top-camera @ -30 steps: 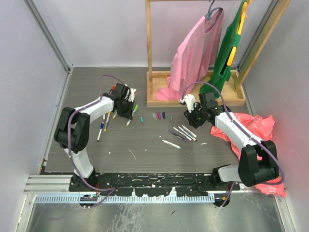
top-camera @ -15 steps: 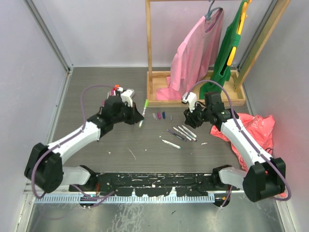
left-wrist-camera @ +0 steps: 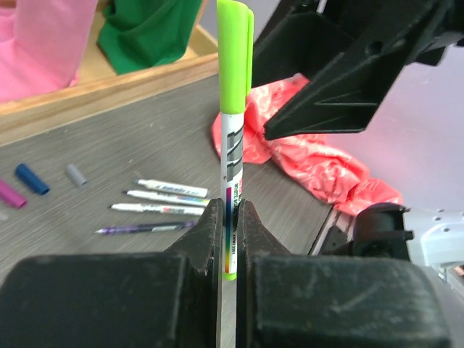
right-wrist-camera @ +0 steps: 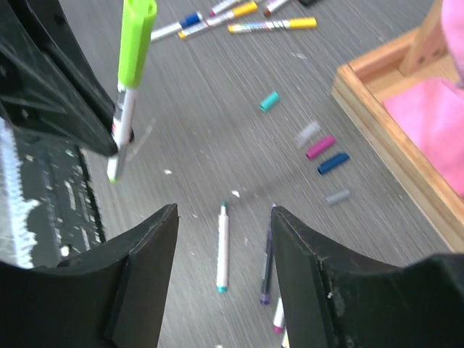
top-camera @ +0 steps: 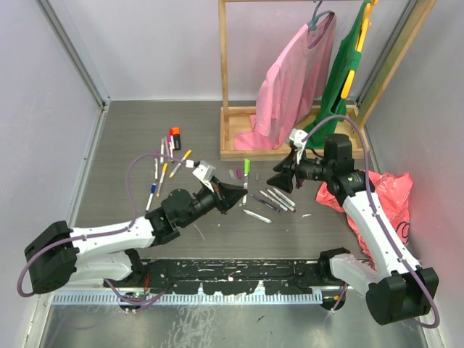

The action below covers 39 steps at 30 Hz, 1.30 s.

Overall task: Open the pen caps
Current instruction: Pick up the pen from the center of the board.

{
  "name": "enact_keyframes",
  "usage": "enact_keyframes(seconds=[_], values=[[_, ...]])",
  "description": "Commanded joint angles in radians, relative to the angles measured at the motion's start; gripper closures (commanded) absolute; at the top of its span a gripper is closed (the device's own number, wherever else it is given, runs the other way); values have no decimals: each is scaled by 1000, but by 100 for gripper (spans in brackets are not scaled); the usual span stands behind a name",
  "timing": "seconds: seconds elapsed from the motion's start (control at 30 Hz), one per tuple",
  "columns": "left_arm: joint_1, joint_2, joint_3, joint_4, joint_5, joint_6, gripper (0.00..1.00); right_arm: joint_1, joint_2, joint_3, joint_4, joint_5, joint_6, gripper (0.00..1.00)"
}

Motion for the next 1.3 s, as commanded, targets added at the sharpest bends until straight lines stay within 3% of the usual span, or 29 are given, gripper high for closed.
enact_keyframes(seconds=[0.0,0.07,0.27,0.33,0.63,0.83,1.07,1.27], values=[[-85,47,-18,310,-221,38,100,-35,-9,-14,223,-273,213,40],[-117,79,-20,369,-270,57,100,-36,-3,-46,379,-339,361,40],[-173,131,-6,447,-369,68,100,-34,21,-236,1196,-371,1015,42],[-181,147,3,455,-384,65,100,-33,15,-301,1293,-349,1097,43],[-222,231,53,485,-402,60,100,7,12,-350,1287,-302,1097,47],[-235,239,62,490,-418,58,100,21,14,-328,1147,-279,1013,49],[-248,253,75,493,-415,47,100,33,17,-323,1099,-259,965,50],[-252,281,96,492,-405,33,100,48,20,-317,1048,-255,912,59]])
